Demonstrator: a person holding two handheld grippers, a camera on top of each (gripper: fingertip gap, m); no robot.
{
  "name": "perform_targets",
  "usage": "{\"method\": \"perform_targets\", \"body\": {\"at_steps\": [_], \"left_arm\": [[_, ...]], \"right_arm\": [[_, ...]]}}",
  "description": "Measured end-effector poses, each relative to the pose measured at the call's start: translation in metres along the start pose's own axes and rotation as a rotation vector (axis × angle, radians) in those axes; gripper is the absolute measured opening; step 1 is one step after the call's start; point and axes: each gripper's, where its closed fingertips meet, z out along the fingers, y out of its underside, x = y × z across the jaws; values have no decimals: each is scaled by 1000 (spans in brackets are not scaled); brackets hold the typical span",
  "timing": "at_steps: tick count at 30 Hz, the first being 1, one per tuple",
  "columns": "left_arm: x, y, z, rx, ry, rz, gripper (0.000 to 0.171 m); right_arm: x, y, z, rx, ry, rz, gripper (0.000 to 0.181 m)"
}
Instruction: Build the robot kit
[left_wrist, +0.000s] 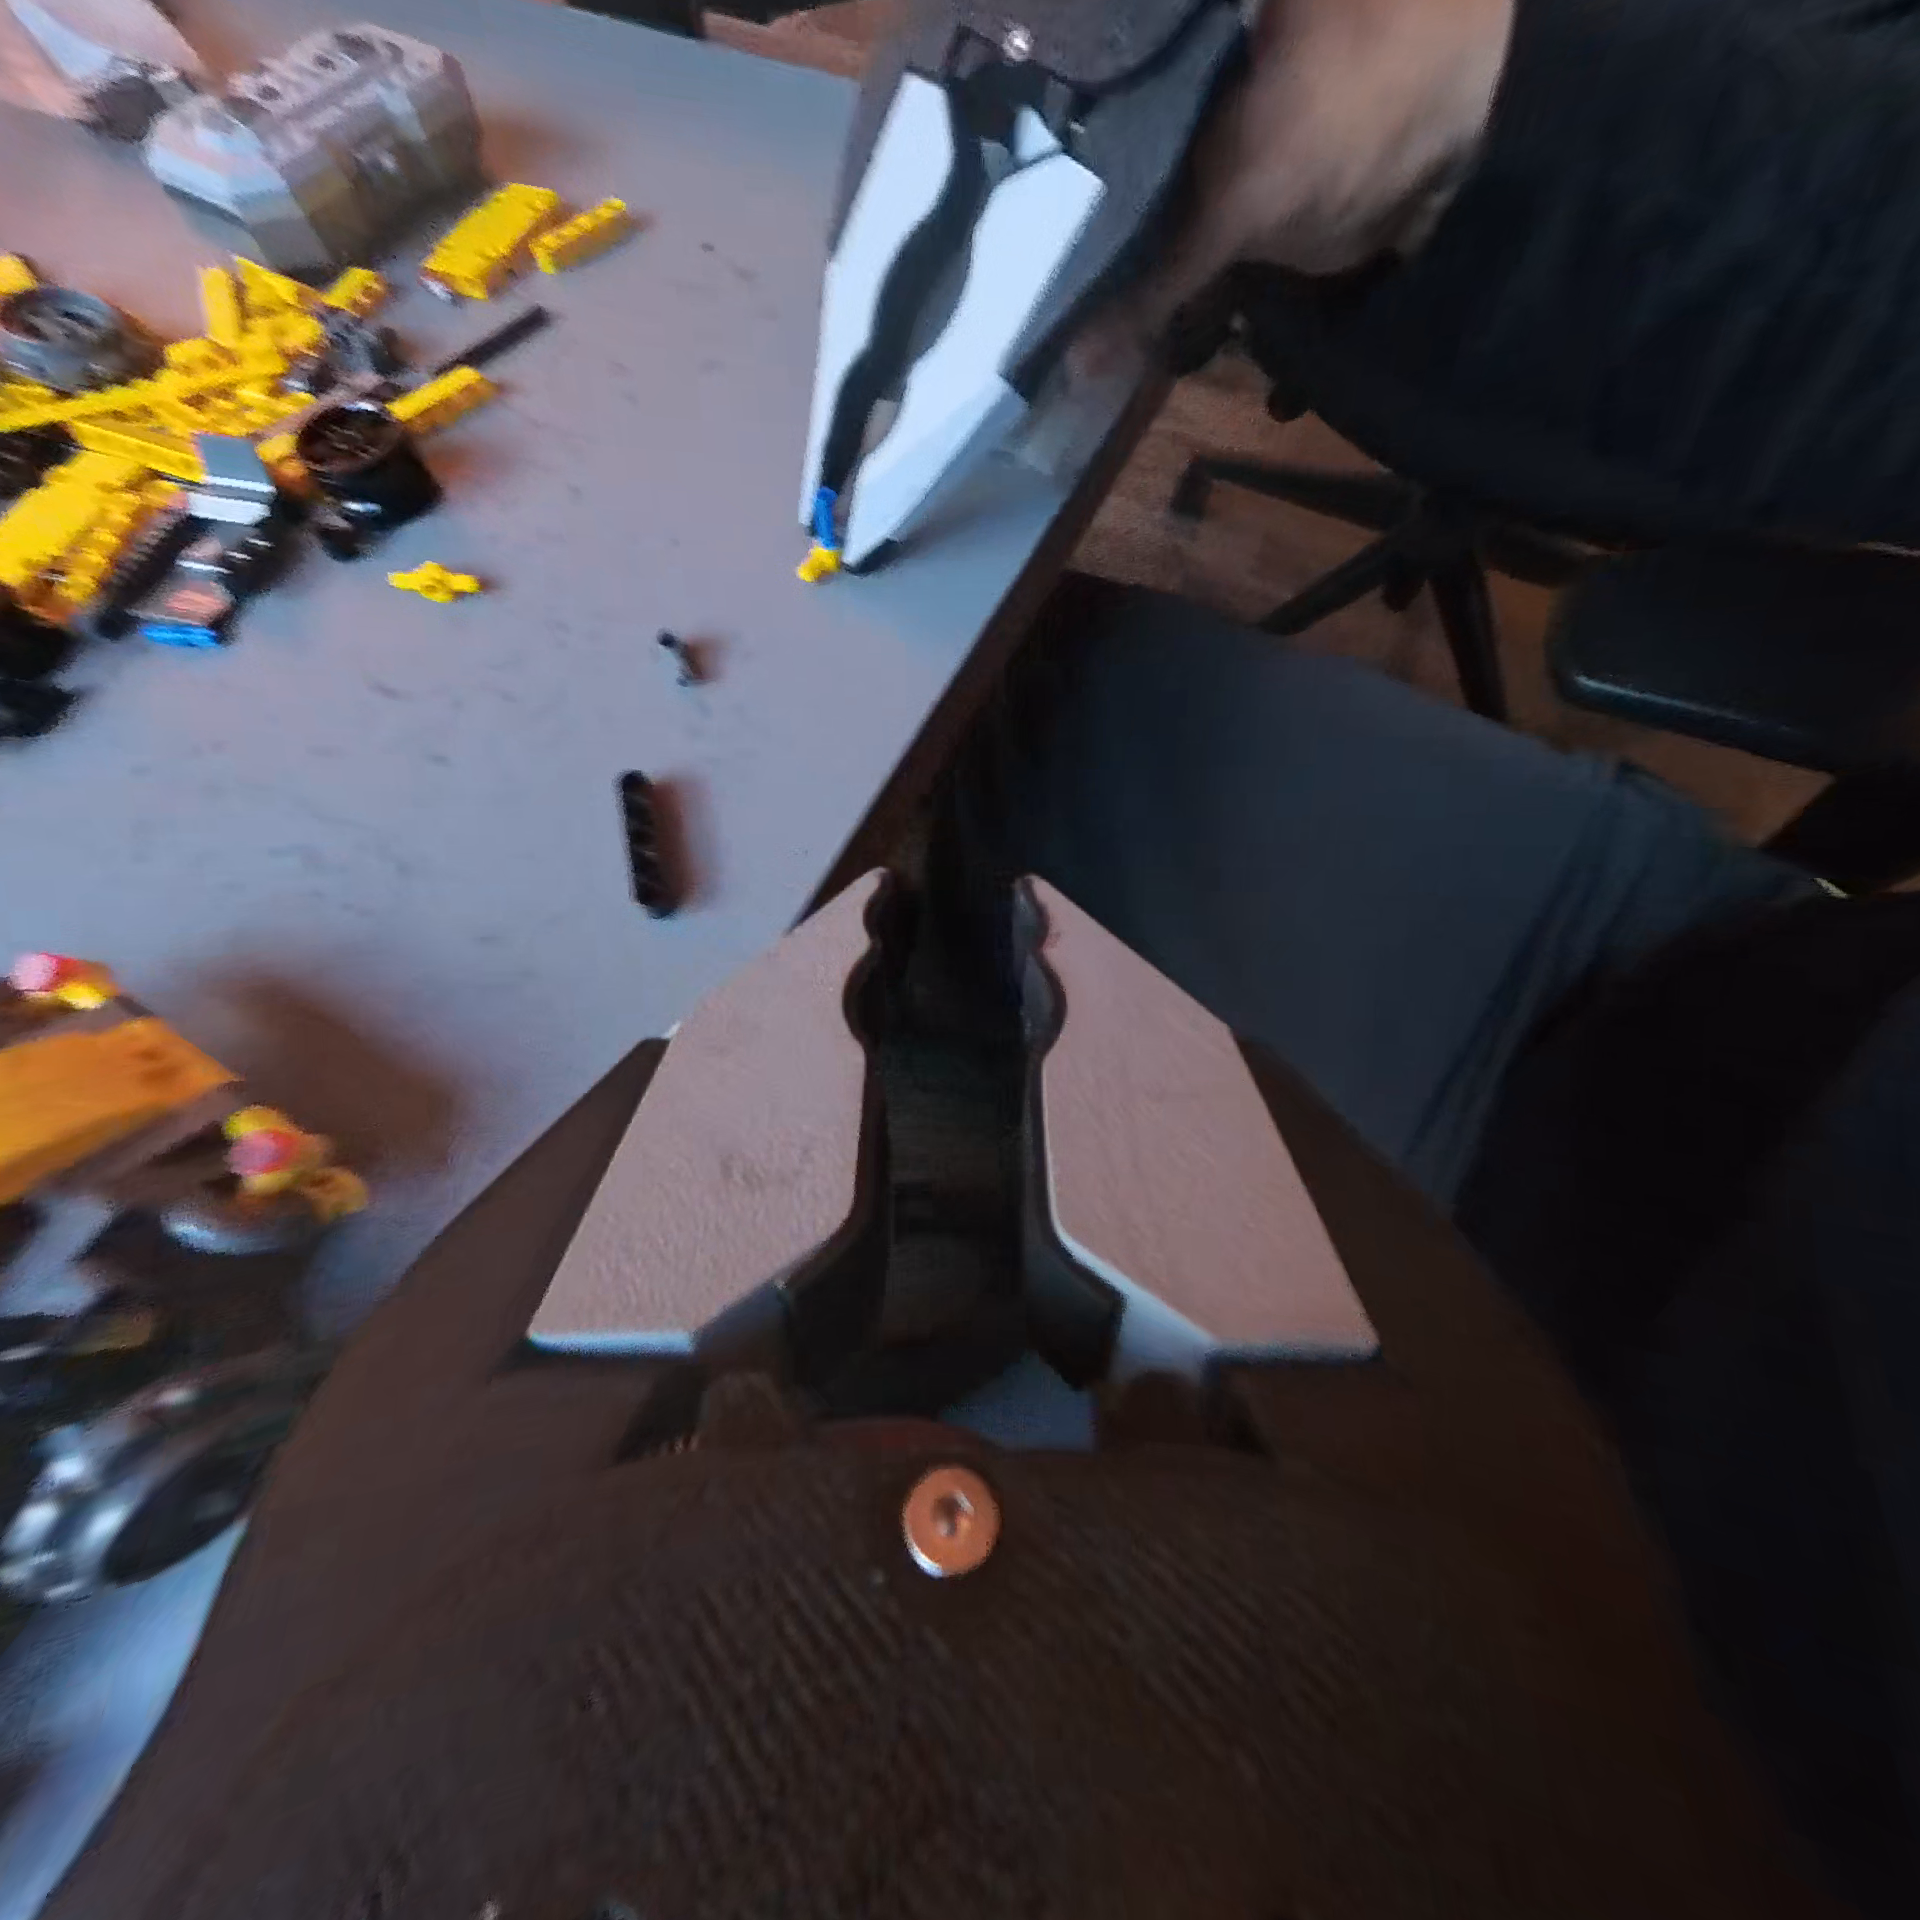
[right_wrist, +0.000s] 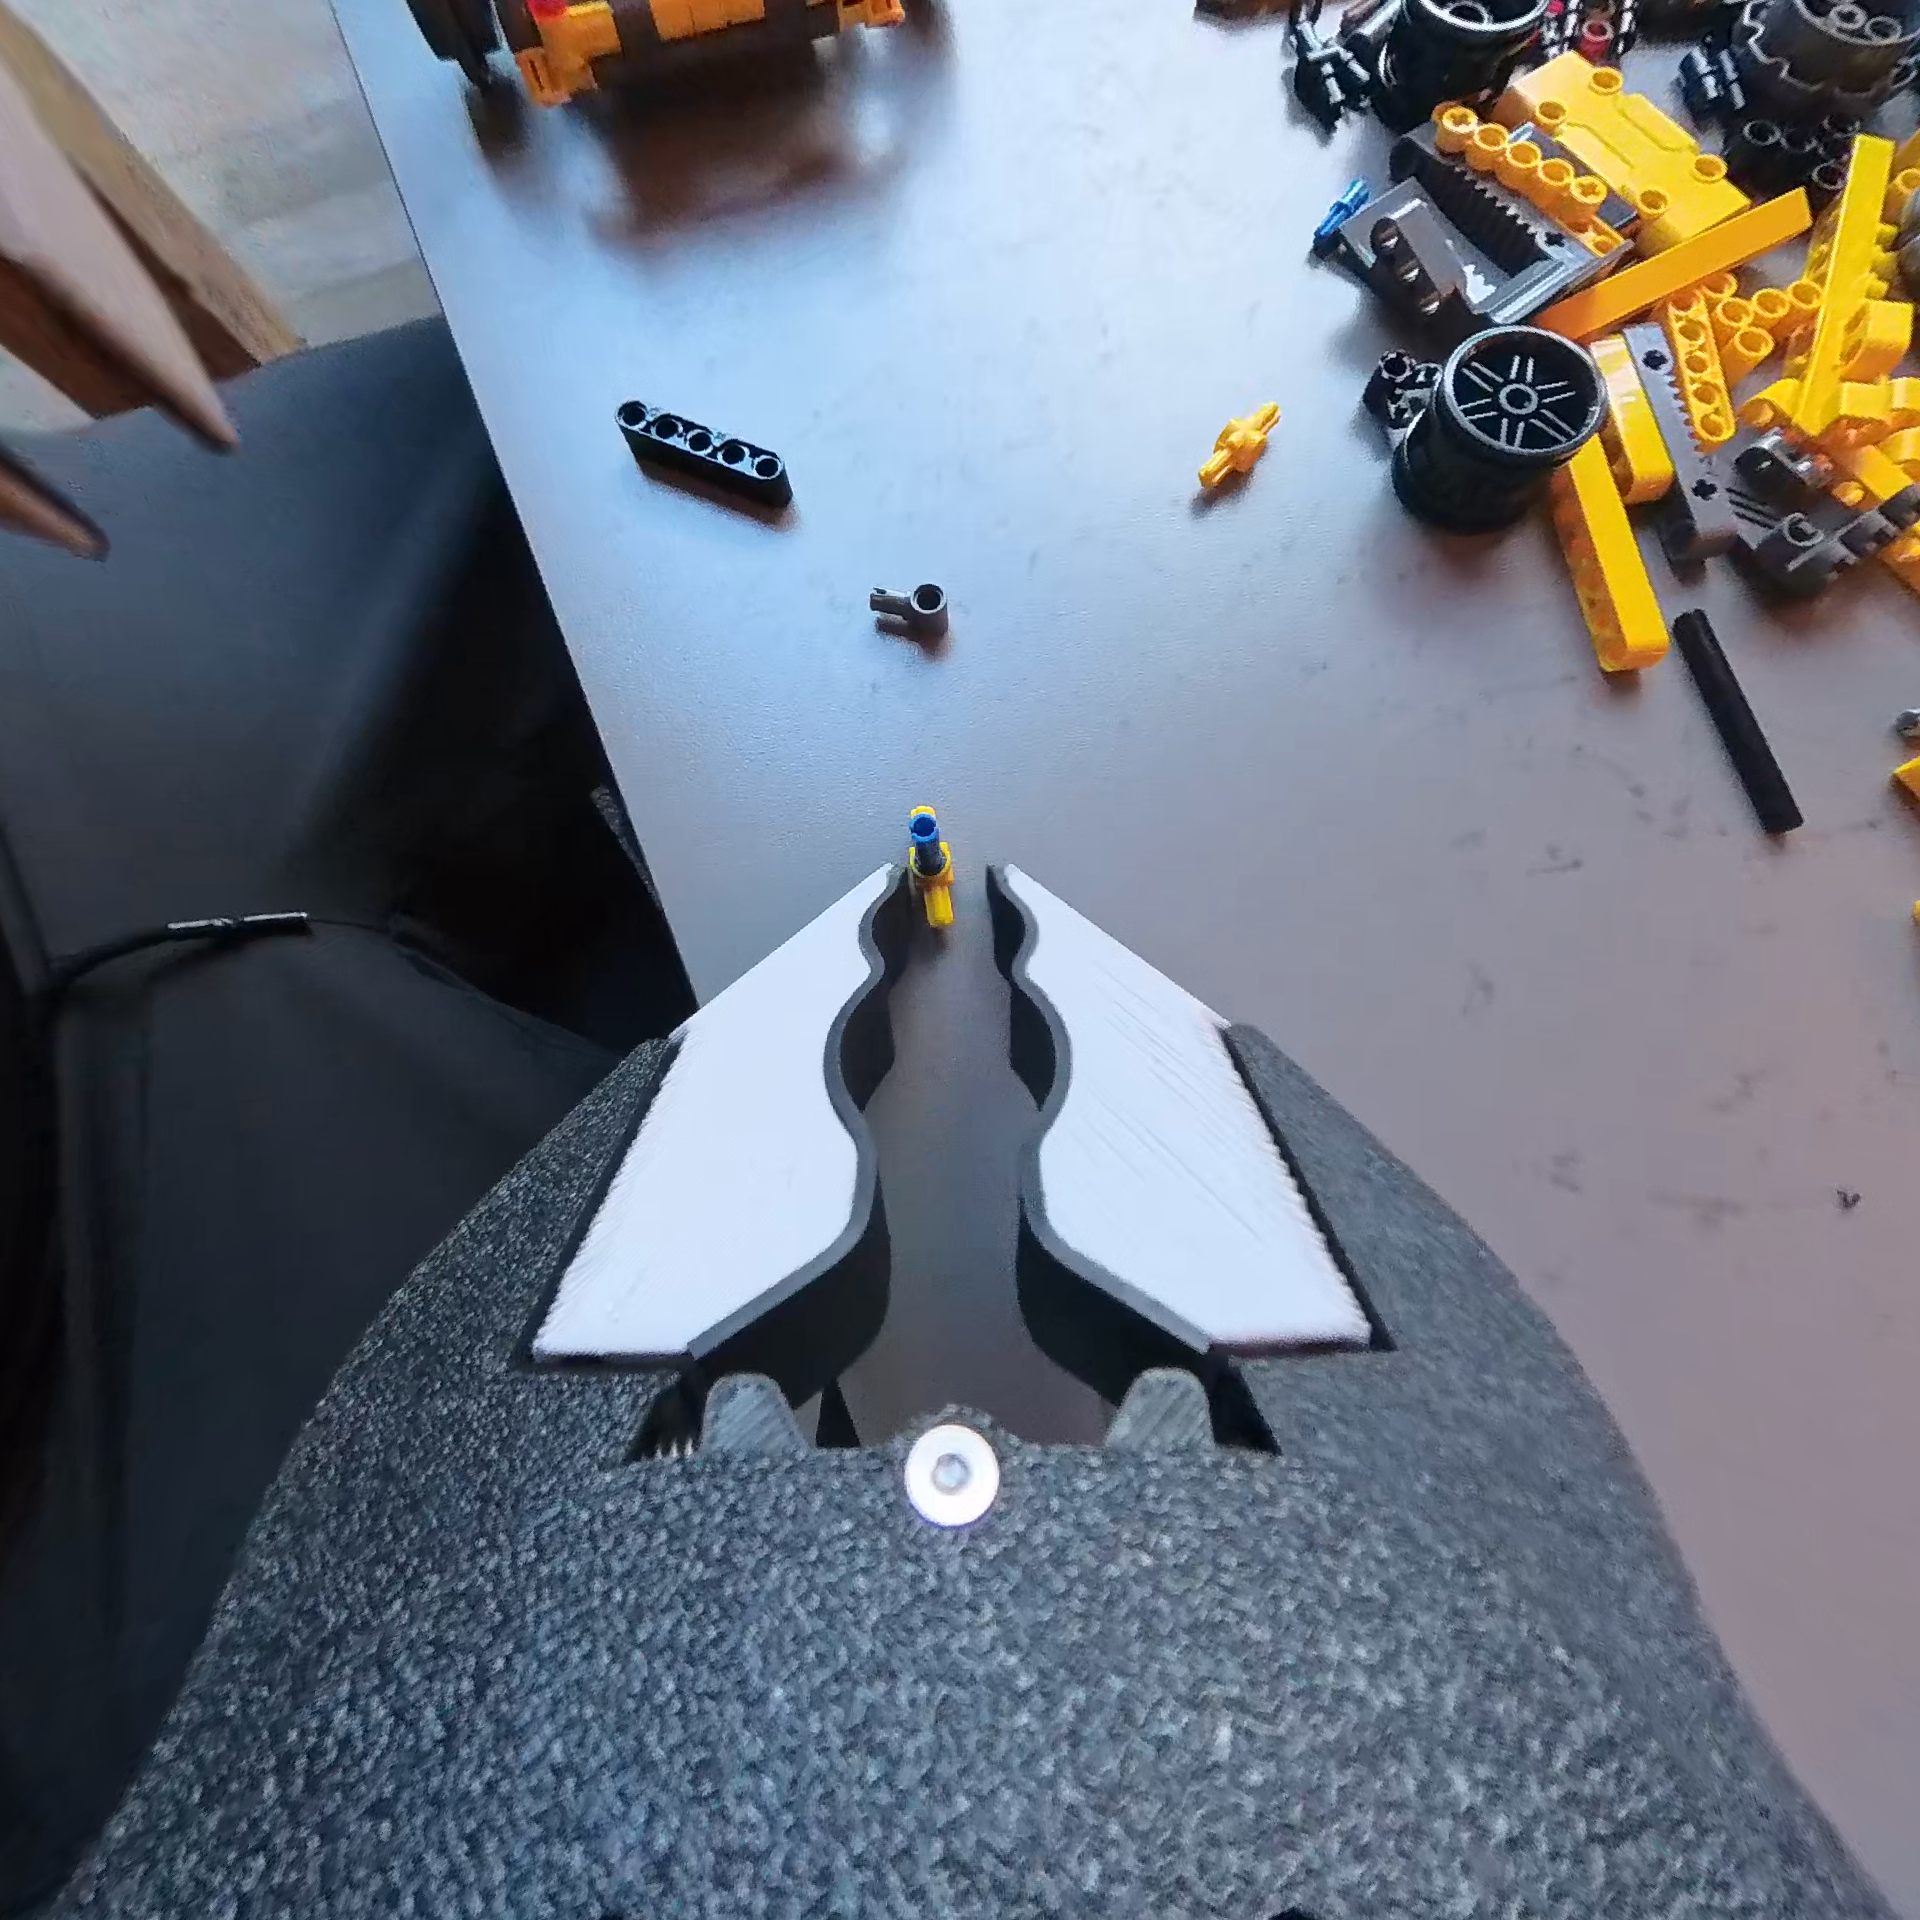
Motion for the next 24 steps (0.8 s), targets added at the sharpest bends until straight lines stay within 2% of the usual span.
{"method": "perform_targets", "body": {"at_steps": [7,12,18,24], "left_arm": [[50,24,8,126,150,-51,19],[46,42,10,125,129,-47,19],[39,50,4,122,154,-132,20],[27,48,-8,141,123,-118,19]], "right_arm": [[-5,0,0,29,1,12,22],[-5,-3,-1,106,0,69,27],[-2,-5,-4,149,14,92,27],[-5,-10,-8,194,-99,183,26]]}}
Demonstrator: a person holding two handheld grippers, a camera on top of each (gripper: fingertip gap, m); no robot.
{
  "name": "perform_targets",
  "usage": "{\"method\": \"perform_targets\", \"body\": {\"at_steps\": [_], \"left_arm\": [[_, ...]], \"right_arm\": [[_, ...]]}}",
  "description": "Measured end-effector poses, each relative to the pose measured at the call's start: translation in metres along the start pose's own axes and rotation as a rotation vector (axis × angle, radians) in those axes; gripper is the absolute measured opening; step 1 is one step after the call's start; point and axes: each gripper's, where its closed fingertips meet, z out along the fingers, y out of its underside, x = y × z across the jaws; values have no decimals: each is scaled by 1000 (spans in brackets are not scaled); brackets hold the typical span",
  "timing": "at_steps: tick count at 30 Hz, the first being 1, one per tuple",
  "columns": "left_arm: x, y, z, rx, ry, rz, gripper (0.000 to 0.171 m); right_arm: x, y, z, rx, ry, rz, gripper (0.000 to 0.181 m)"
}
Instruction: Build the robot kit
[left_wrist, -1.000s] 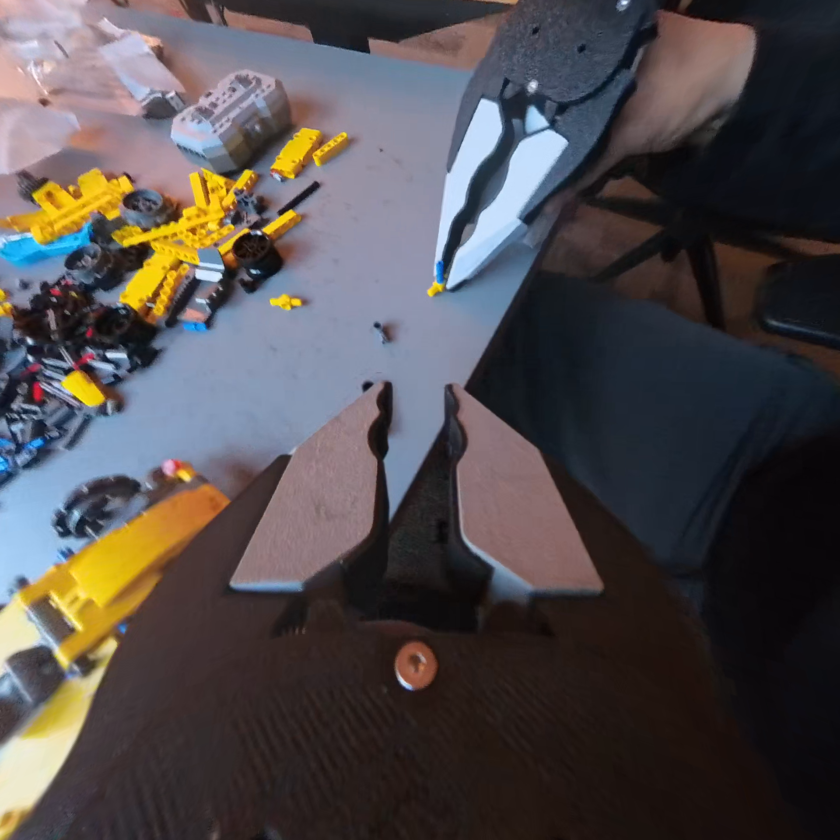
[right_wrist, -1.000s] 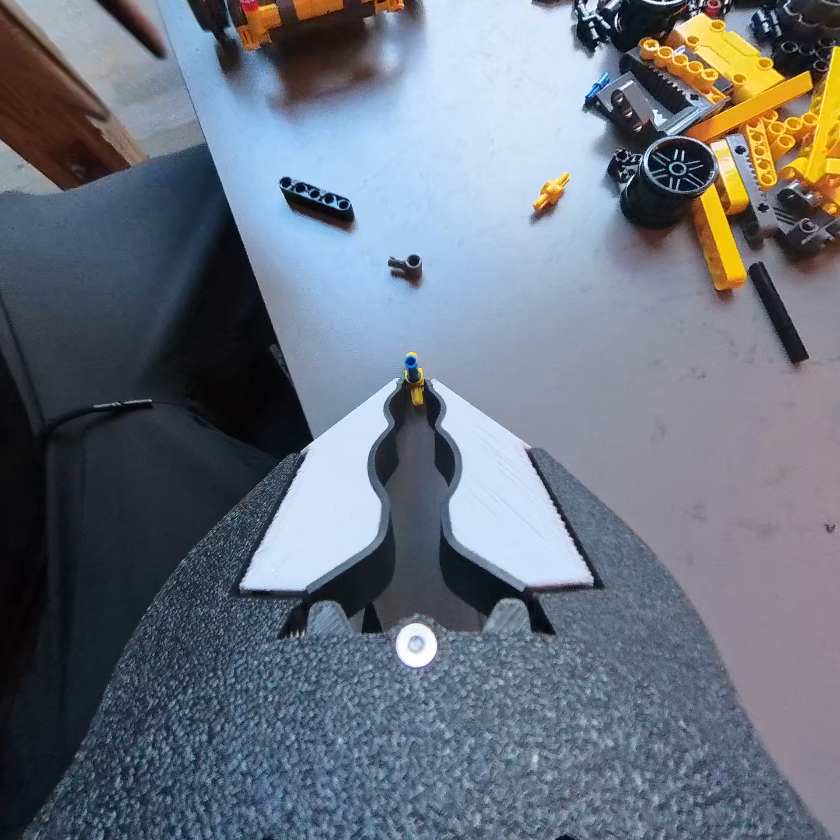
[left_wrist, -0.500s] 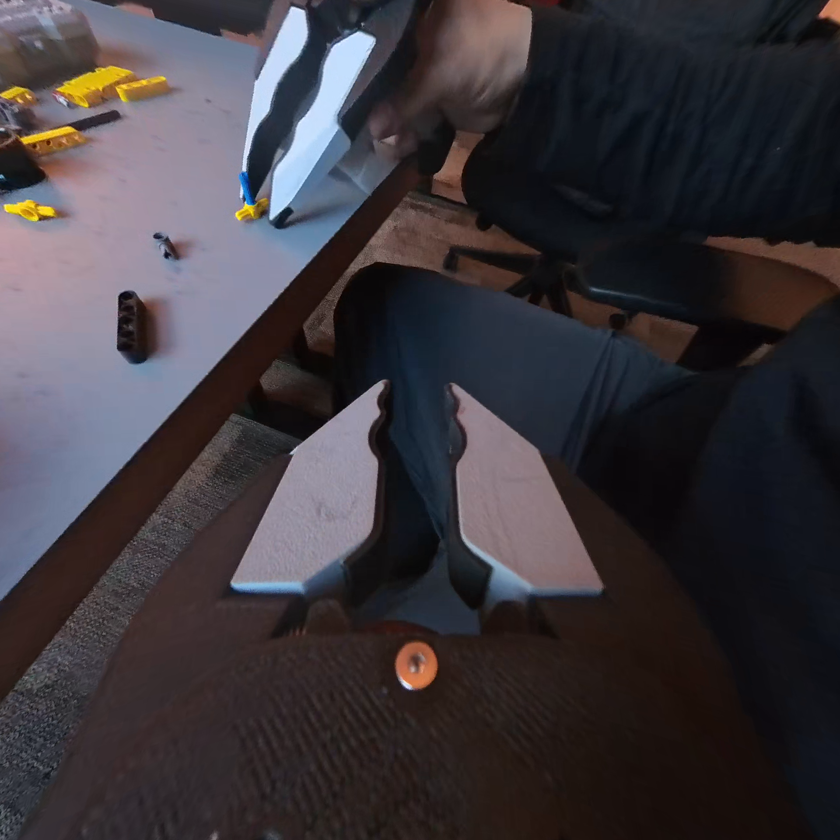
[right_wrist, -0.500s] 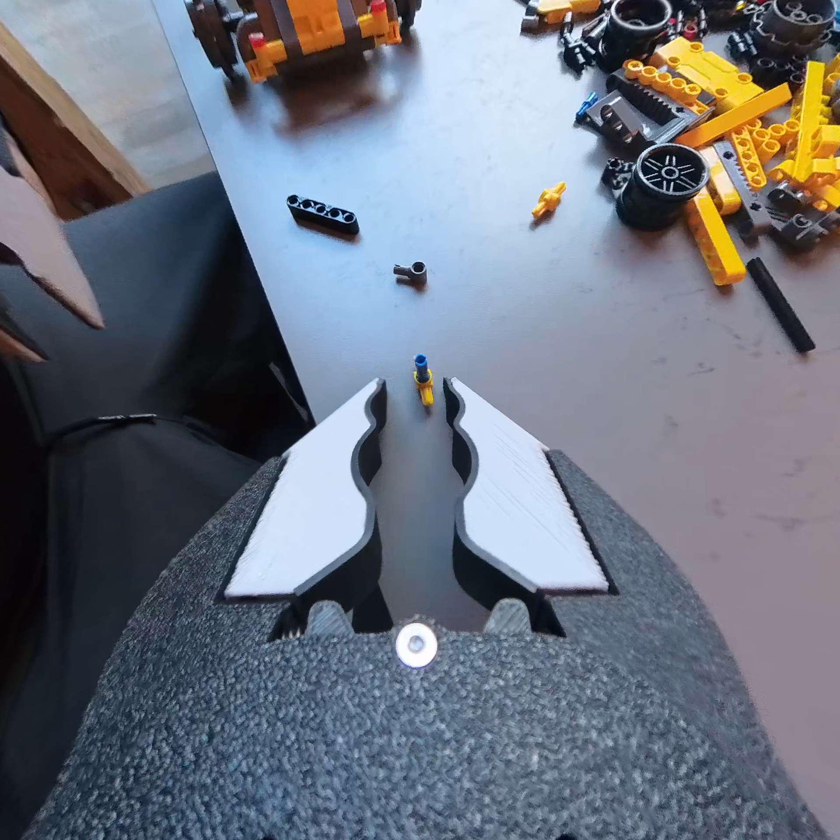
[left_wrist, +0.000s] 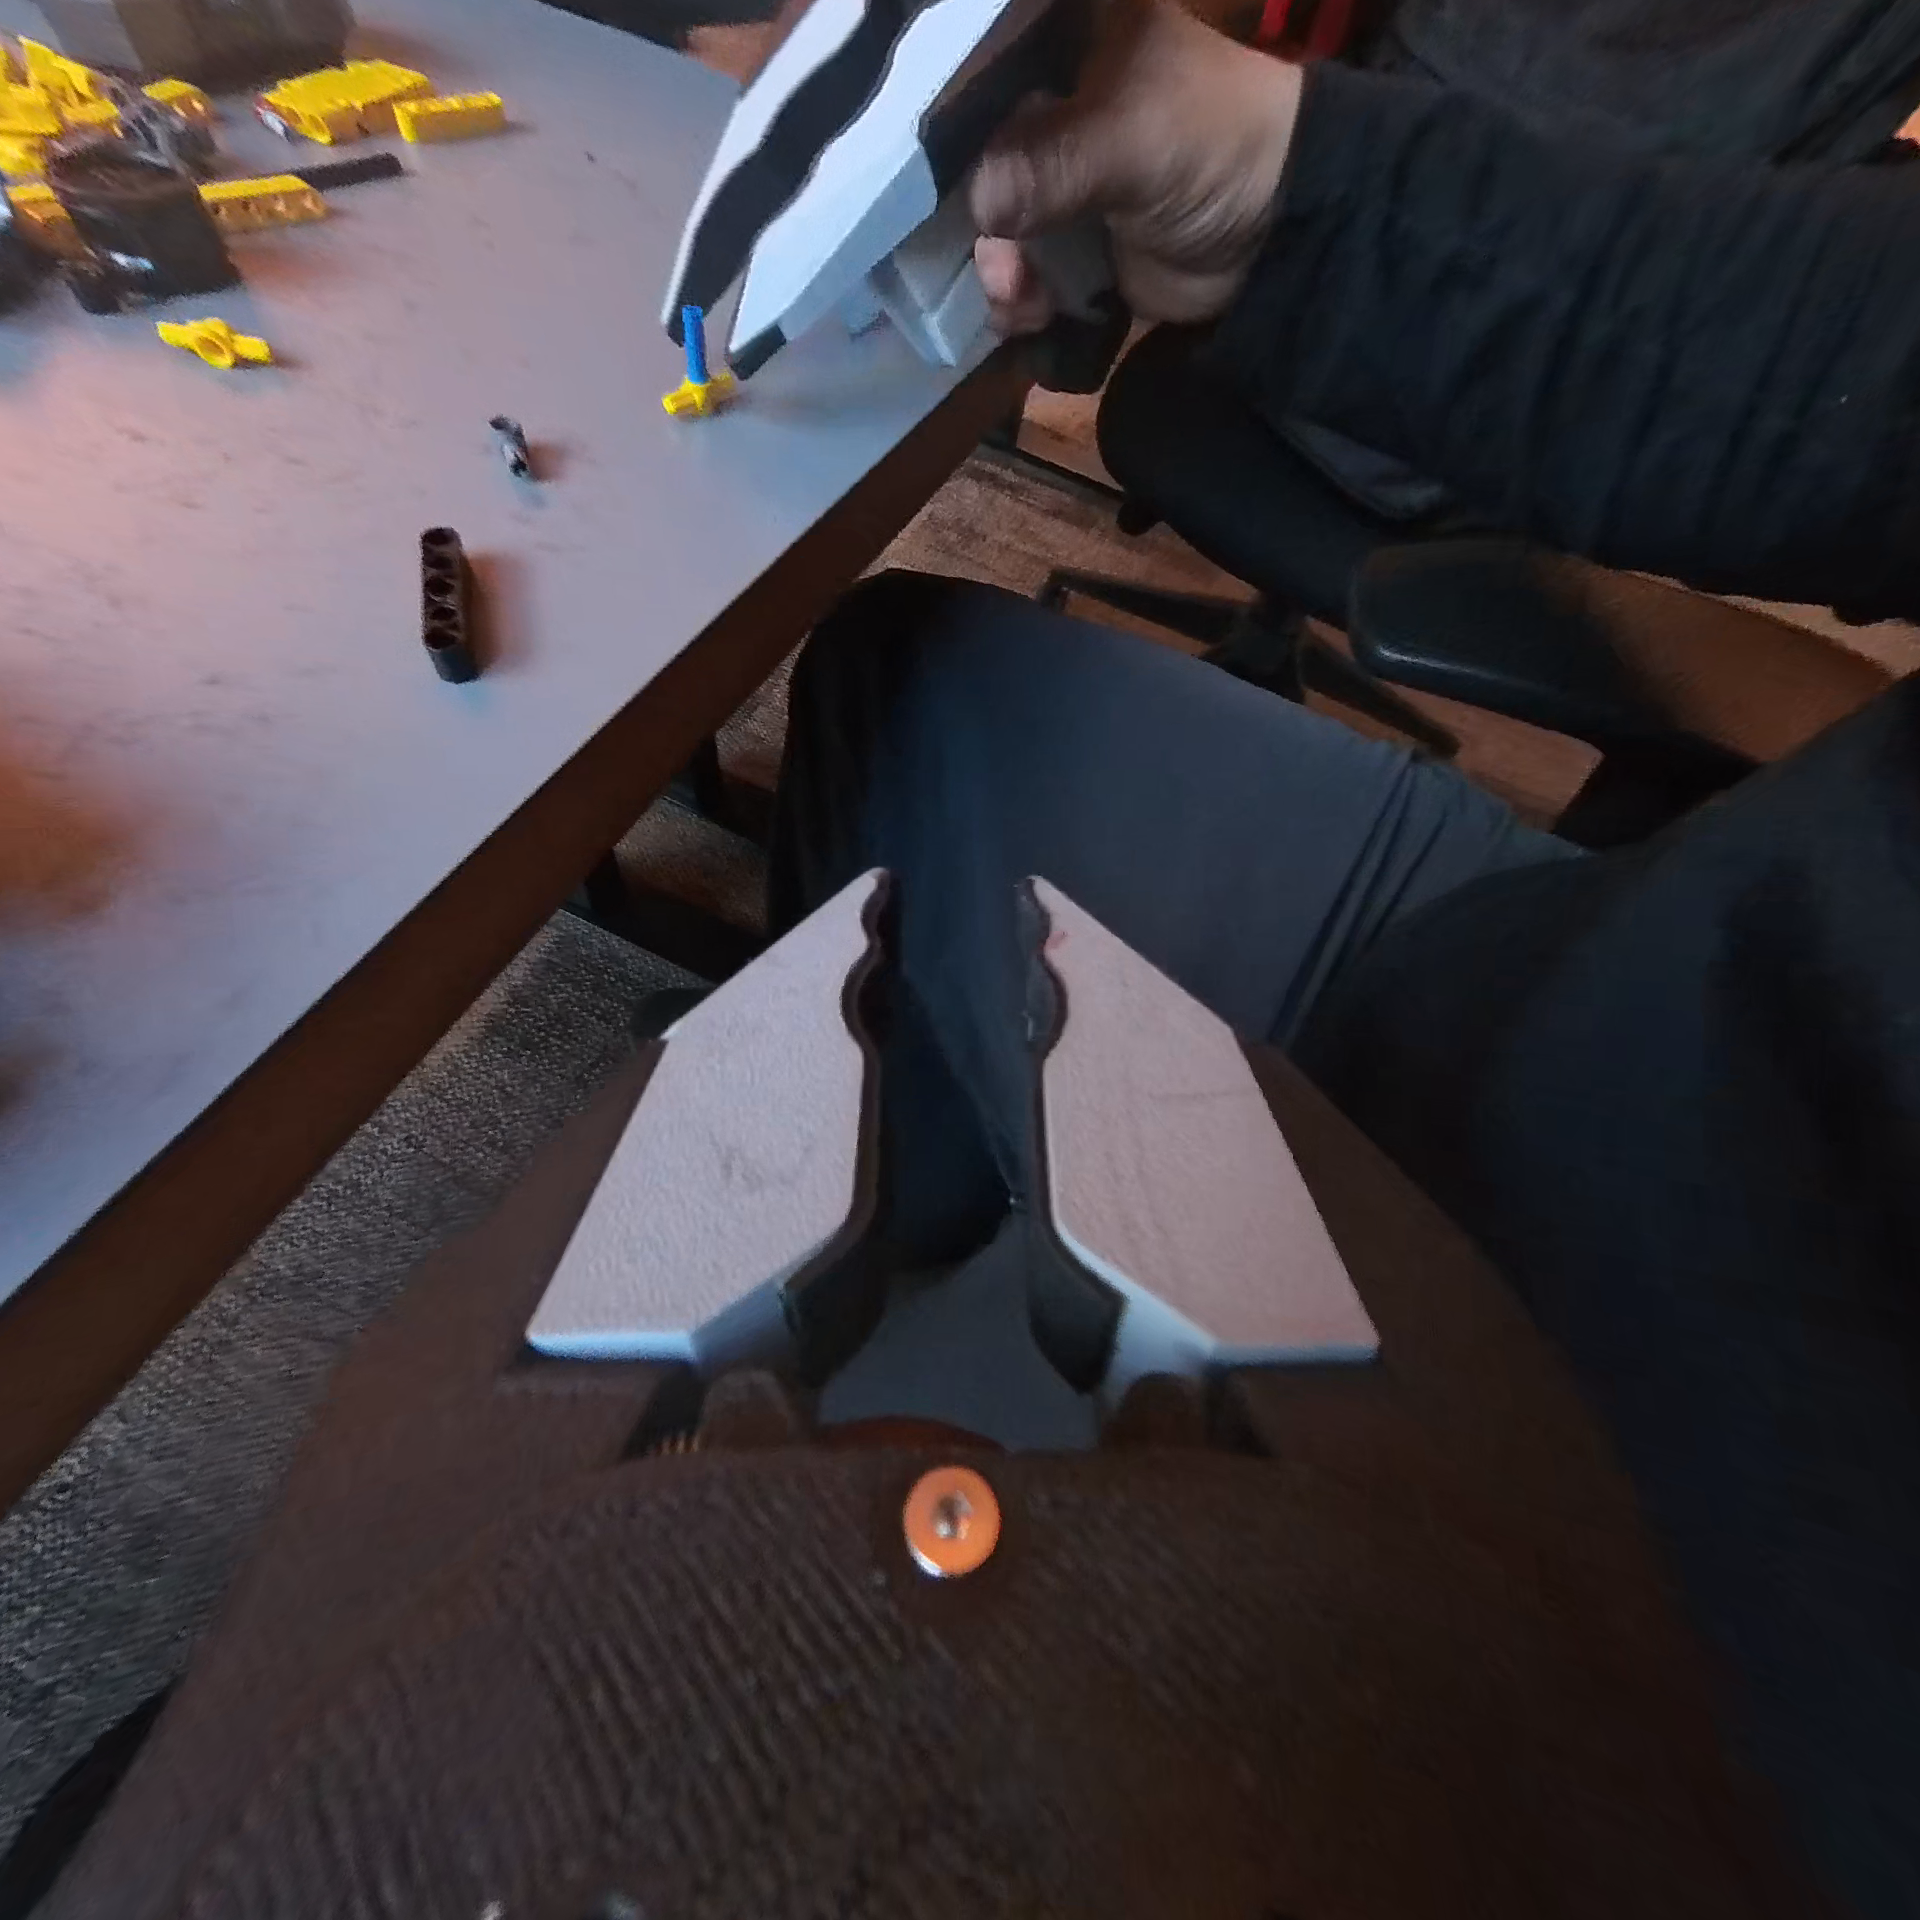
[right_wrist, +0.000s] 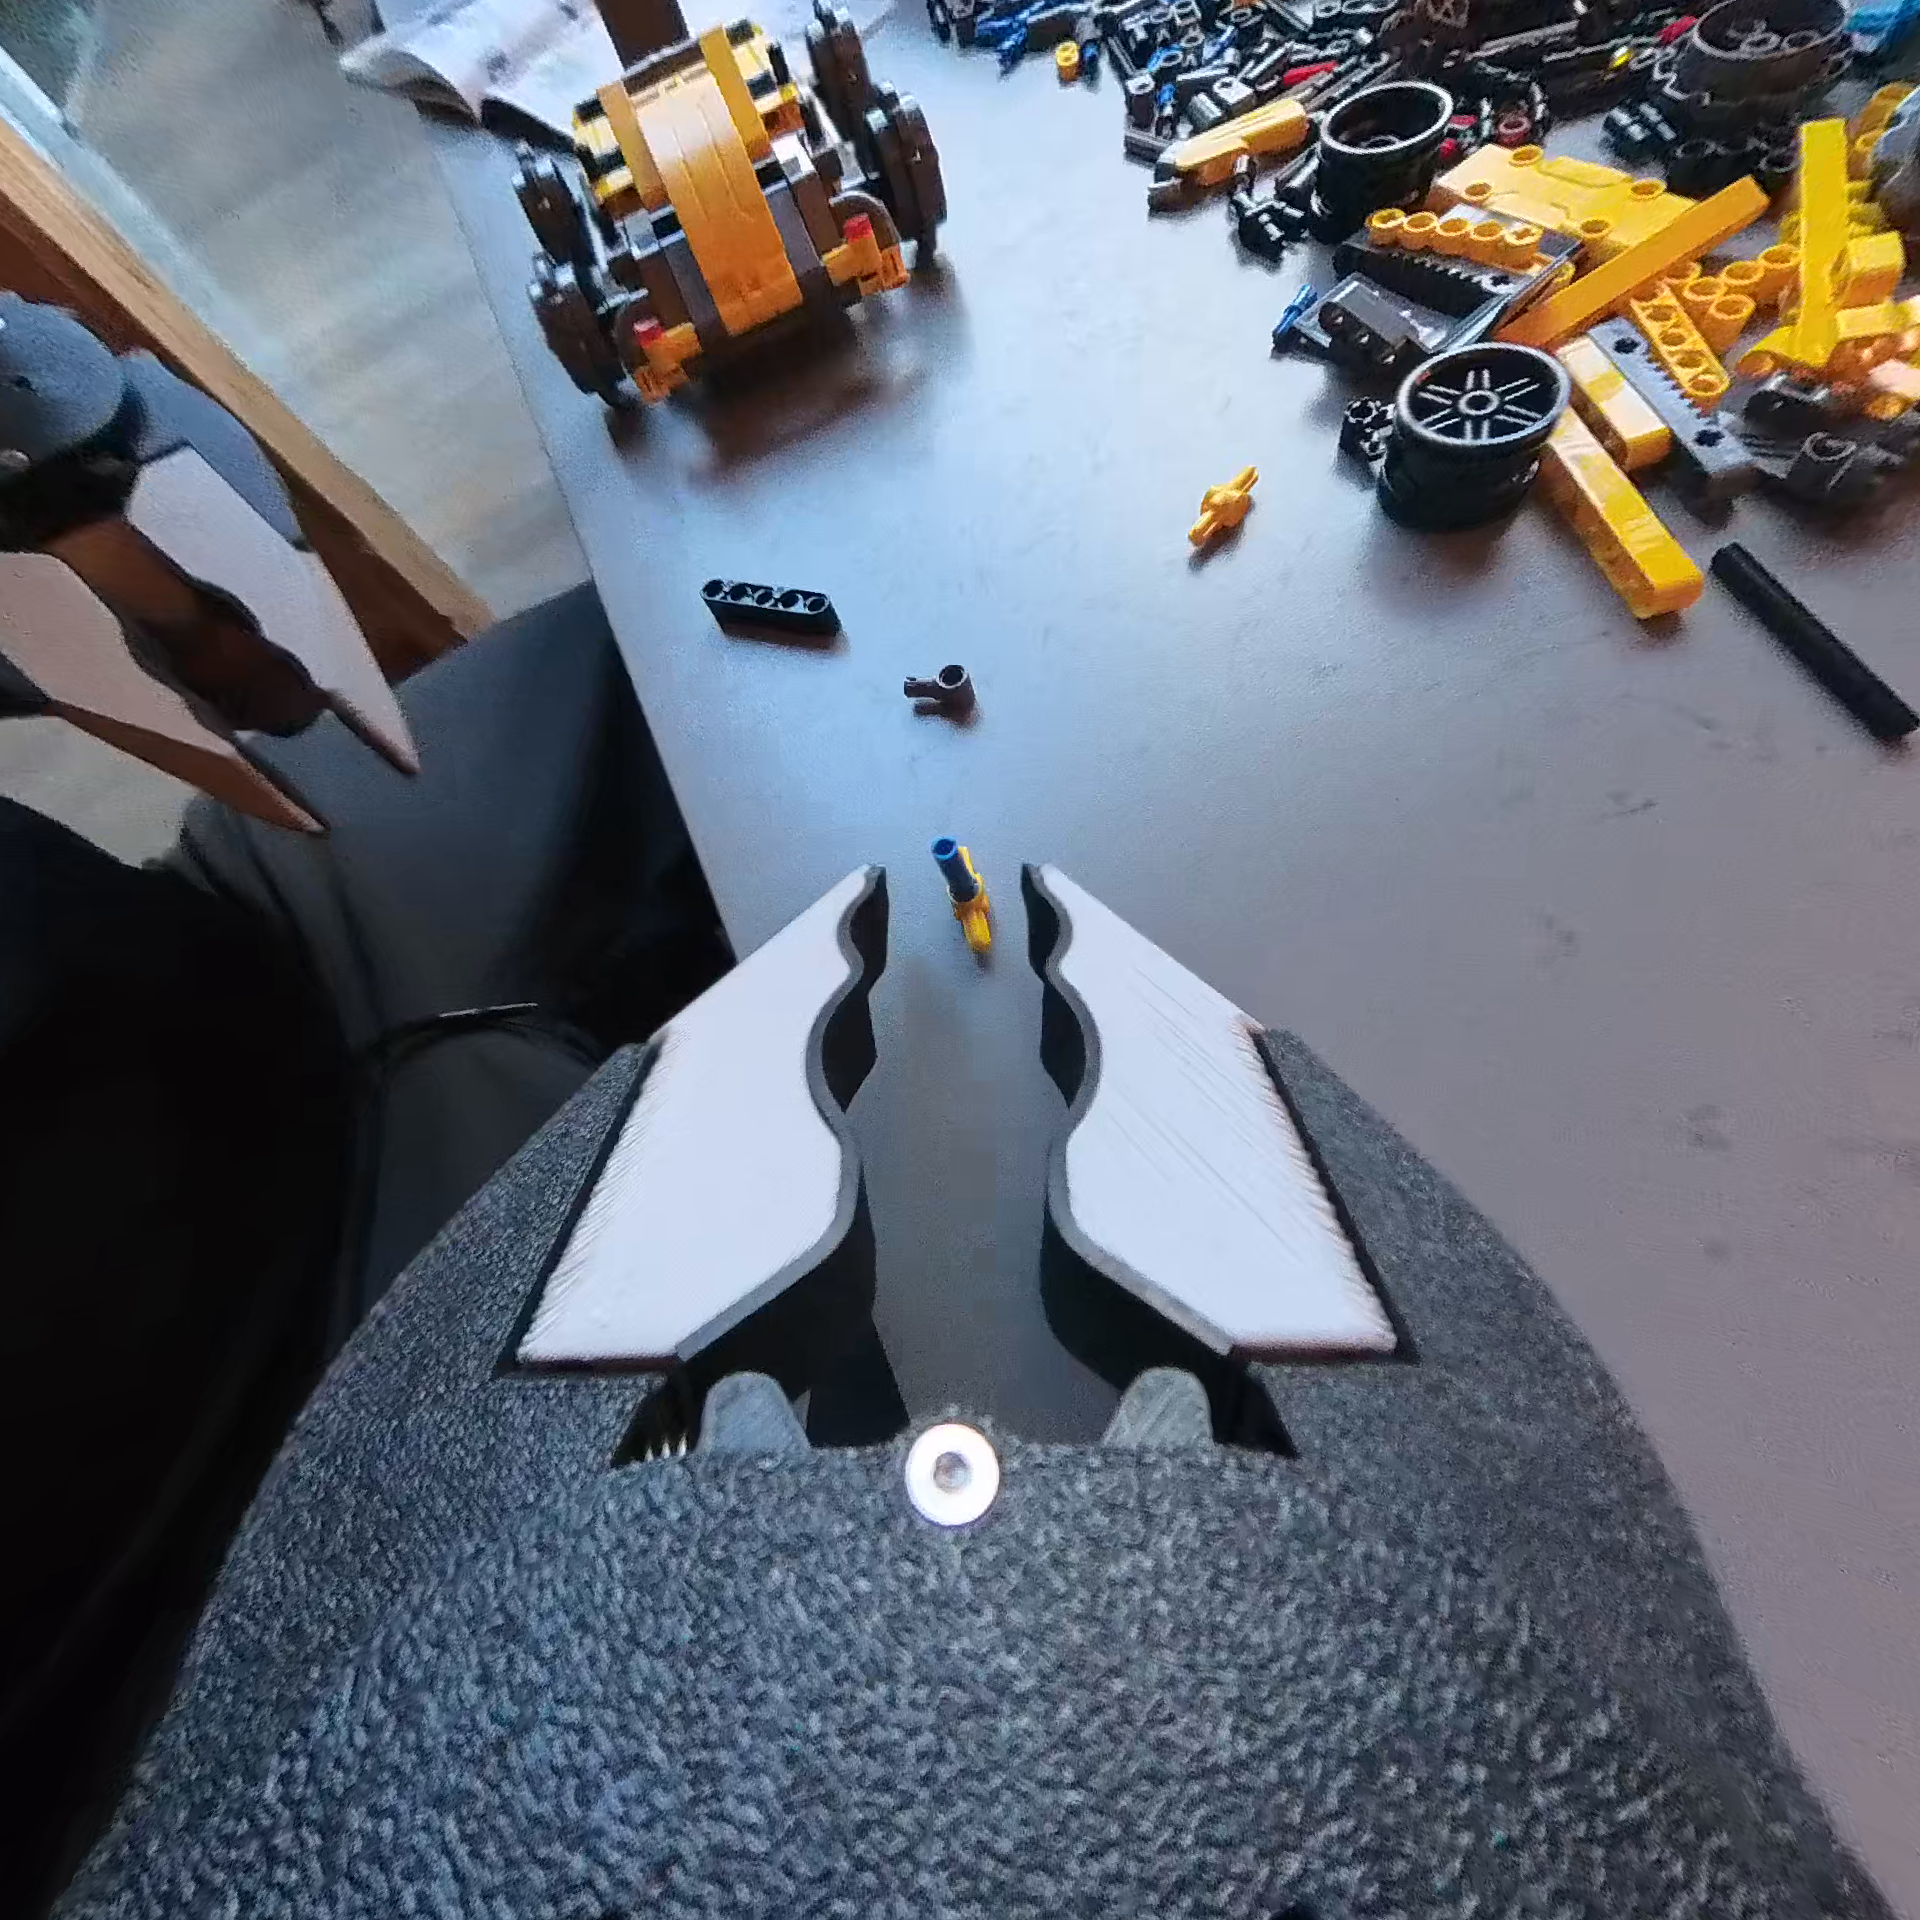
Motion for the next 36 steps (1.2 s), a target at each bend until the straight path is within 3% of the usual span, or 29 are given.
{"method": "perform_targets", "body": {"at_steps": [4,8,26,30,36], "left_arm": [[-11,2,-4,-11,-49,61,19],[-14,-2,-2,-13,-70,115,19],[-2,-10,43,-52,-38,184,18],[-4,-3,43,-77,-70,249,18],[-11,5,33,-75,-72,223,18]], "right_arm": [[-3,0,1,0,-41,25,13],[-3,0,1,4,-28,18,12],[-8,-7,-7,99,-63,6,18],[-10,-6,-7,93,-85,16,19],[-10,-6,-6,84,-99,33,18]]}}
